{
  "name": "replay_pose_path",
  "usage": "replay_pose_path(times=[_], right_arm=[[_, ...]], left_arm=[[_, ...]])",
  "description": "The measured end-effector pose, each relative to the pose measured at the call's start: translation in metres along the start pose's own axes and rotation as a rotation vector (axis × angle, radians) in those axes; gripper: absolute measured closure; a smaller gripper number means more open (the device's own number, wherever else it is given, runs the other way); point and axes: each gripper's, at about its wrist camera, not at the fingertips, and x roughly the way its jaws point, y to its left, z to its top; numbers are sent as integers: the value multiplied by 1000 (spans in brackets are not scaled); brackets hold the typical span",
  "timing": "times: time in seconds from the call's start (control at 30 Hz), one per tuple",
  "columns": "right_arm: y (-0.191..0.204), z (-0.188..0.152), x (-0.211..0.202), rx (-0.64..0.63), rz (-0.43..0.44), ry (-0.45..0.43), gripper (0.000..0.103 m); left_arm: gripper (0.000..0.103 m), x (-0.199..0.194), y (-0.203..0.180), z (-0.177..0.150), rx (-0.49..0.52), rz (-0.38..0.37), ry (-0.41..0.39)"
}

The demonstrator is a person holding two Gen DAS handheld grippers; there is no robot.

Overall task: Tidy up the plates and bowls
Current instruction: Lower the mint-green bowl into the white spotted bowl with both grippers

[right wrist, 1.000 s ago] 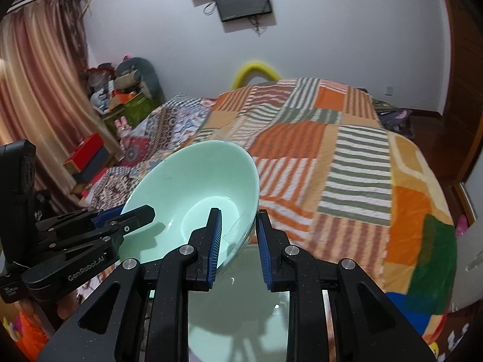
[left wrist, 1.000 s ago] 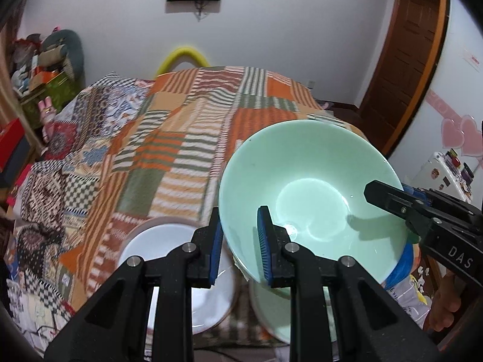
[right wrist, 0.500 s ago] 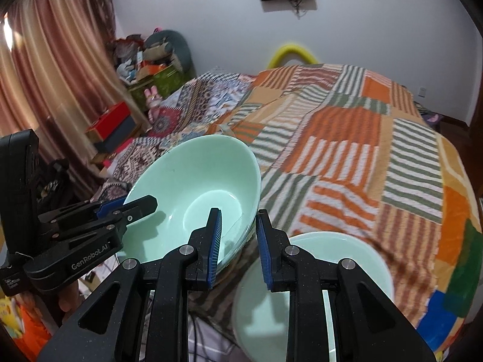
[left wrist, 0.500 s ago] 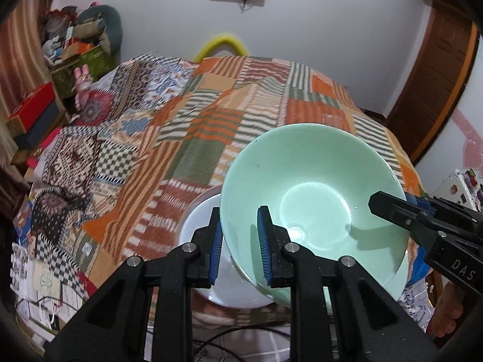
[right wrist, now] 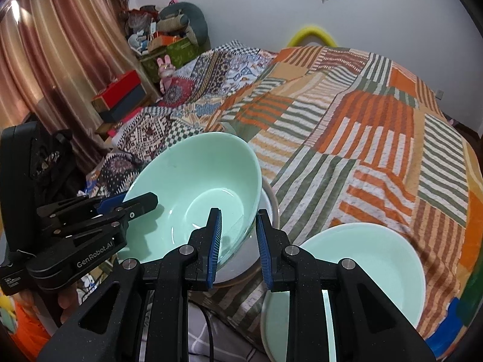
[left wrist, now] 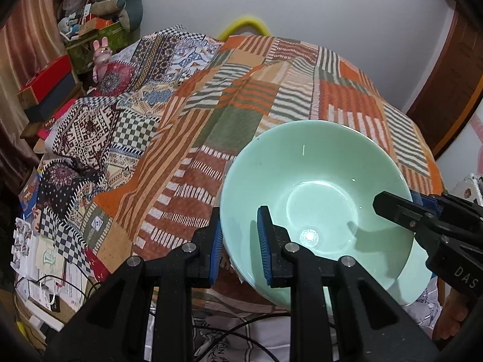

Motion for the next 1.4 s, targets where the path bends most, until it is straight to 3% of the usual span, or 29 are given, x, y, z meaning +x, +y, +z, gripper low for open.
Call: replay_pose_path(times=[0.33, 0.77, 1.4], right_arm=[[-1, -7, 26, 3, -6, 83, 82], [-5, -10, 40, 12, -13, 120, 82], [-4, -5, 36, -35, -37, 93, 76]], left_arm=[[81, 24, 7, -9, -3, 14, 62], [81, 44, 5, -9, 10, 26, 95], [79, 33, 1, -2, 35, 73, 54]])
